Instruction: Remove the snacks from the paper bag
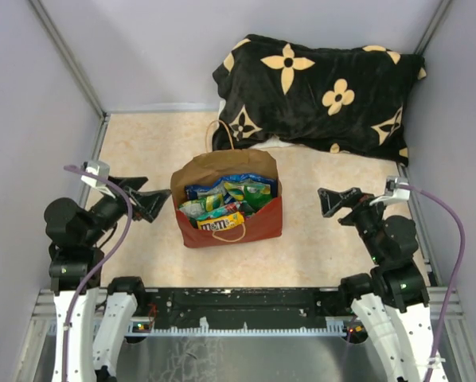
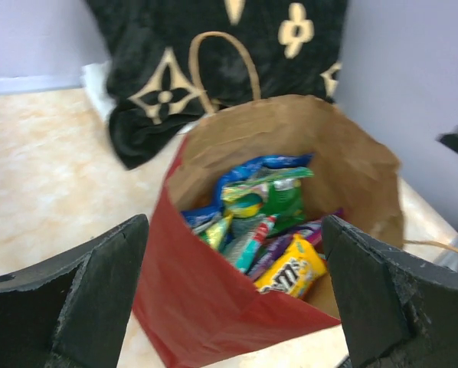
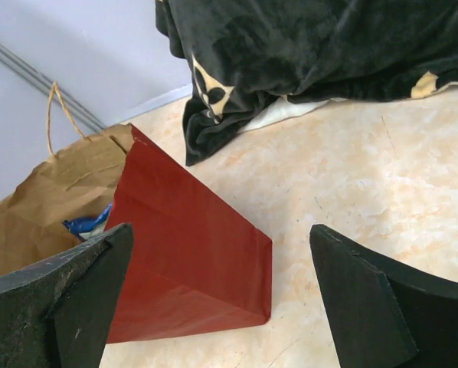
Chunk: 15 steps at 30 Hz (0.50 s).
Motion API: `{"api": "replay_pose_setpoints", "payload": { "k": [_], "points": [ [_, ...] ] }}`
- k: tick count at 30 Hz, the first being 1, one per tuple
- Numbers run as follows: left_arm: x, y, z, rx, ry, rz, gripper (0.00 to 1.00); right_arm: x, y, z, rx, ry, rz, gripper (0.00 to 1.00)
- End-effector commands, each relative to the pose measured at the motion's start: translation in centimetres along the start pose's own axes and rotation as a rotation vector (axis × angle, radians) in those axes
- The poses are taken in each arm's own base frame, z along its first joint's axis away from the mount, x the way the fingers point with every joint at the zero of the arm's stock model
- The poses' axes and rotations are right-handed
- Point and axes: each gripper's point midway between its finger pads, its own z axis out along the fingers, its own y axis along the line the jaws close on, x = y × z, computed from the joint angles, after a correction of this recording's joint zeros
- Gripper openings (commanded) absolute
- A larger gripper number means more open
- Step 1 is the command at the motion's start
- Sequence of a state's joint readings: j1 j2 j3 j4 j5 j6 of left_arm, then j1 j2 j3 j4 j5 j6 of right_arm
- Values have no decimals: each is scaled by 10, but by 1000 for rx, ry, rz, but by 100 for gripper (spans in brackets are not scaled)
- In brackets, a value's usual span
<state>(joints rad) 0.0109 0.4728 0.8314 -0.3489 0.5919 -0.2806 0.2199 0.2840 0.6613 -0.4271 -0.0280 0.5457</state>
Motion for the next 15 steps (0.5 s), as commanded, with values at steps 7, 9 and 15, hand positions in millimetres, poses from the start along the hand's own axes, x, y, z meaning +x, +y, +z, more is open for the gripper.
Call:
{"api": "replay_pose_setpoints", "payload": {
  "k": [7, 9, 15],
  "points": [
    [-2, -64, 1, 451, 78, 31, 100, 27, 0, 18, -15, 116, 47, 99],
    [4, -64, 4, 480, 92, -10, 100, 27, 14, 21, -89, 139, 42, 99],
    [22, -81, -8, 653, 122, 8, 0, 37, 43, 26, -244, 260, -11, 0]
  ]
}}
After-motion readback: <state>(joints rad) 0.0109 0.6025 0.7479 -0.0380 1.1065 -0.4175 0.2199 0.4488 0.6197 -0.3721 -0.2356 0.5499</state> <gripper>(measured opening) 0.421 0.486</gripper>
